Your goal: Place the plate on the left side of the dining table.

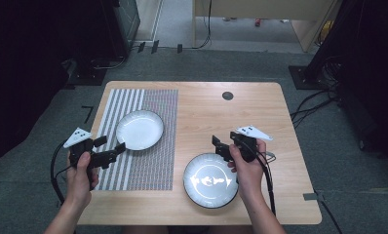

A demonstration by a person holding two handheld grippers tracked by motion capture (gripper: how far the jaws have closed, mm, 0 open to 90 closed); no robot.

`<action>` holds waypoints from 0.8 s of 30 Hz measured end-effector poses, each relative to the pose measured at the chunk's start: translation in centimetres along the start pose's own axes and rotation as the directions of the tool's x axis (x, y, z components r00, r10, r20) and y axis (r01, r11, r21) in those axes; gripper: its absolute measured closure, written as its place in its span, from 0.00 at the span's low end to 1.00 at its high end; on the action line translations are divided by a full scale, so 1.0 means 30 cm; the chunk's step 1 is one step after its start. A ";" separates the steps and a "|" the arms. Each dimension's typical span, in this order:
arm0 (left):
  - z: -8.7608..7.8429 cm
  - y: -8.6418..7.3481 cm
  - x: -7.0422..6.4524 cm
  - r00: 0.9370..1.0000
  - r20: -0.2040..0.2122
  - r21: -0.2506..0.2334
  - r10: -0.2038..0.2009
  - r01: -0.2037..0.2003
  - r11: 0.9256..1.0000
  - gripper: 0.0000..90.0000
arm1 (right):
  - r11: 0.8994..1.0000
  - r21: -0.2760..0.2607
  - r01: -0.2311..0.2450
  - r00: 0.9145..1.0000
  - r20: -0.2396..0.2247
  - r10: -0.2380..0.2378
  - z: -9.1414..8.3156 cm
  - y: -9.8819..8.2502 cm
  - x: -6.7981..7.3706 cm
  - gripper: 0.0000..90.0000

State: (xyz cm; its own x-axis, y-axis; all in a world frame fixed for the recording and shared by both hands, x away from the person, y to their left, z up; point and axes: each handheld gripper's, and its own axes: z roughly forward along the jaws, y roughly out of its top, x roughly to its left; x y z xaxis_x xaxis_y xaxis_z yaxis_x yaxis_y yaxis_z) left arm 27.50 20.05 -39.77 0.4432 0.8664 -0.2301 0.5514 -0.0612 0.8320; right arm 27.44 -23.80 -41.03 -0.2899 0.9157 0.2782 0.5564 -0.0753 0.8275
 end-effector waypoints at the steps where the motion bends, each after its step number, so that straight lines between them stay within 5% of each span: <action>1: -0.005 -0.005 0.002 1.000 0.001 -0.004 -0.004 0.004 1.000 0.20 | 1.000 -0.002 -0.005 1.000 0.003 0.005 -0.009 -0.005 -0.008 0.31; 10: -0.041 -0.042 0.018 1.000 -0.006 -0.017 -0.018 0.018 1.000 0.20 | 1.000 -0.027 -0.009 0.999 0.032 0.009 -0.086 -0.034 -0.072 0.31; 17: -0.071 -0.064 0.037 0.999 -0.049 -0.035 -0.001 -0.001 0.999 0.20 | 1.000 -0.029 -0.009 0.998 0.067 0.011 -0.139 -0.072 -0.138 0.31; 24: -0.082 -0.116 0.069 0.998 -0.057 -0.042 -0.039 0.037 0.998 0.20 | 0.999 -0.036 -0.014 0.994 0.108 0.018 -0.185 -0.116 -0.206 0.31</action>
State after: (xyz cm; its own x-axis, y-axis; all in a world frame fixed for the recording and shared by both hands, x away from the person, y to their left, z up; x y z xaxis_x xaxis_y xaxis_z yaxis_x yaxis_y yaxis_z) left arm 24.76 23.28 -41.91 0.3800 0.8951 -0.2331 0.5369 -0.0082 0.8436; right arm 22.96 -31.38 -42.93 -0.1939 0.9515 0.2390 0.5322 -0.1026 0.8404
